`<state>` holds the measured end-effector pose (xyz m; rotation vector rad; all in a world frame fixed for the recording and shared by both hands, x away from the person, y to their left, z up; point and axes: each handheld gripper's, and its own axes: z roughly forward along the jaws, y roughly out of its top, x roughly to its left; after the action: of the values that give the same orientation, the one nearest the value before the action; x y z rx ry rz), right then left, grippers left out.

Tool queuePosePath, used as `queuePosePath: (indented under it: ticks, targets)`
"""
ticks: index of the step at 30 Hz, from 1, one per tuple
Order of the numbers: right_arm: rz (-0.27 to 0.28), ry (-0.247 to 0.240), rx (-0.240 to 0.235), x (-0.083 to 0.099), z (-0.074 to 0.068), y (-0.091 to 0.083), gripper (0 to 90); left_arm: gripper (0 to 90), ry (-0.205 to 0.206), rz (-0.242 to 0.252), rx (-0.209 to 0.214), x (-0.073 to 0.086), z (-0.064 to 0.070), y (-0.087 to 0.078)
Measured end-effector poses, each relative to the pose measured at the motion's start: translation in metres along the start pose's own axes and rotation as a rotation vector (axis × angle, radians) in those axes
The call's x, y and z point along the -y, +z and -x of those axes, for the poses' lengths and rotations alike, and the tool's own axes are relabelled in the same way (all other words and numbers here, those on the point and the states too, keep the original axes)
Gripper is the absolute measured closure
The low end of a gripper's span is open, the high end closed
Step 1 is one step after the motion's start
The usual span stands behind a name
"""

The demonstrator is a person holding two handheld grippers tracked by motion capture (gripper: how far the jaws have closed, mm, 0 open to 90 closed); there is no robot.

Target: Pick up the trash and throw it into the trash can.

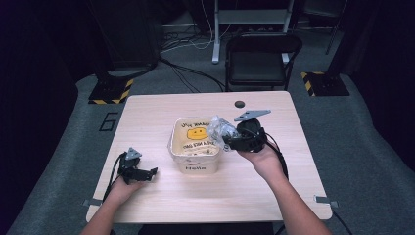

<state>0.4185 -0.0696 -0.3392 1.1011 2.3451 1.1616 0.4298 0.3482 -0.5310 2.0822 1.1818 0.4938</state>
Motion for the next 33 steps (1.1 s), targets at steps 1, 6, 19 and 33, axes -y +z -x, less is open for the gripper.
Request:
queuePosePath:
  ticks: [1, 6, 19, 33]
  targets:
    - [0.000, 0.000, 0.000, 0.000, 0.000, 0.000, 56.3, 0.1, 0.000, 0.000, 0.000, 0.000, 0.000, 0.000]
    - [0.002, -0.002, -0.009, -0.006, -0.003, 0.005, 56.3, 0.1, 0.004, -0.003, 0.000, 0.000, 0.000, 0.000]
    - [0.006, -0.020, -0.034, -0.020, -0.016, 0.021, 56.3, 0.1, 0.003, -0.002, 0.000, 0.000, 0.000, 0.000]
    - [-0.017, -0.056, -0.038, -0.027, -0.029, 0.044, 56.3, 0.1, 0.003, -0.003, 0.000, 0.000, 0.000, 0.000]
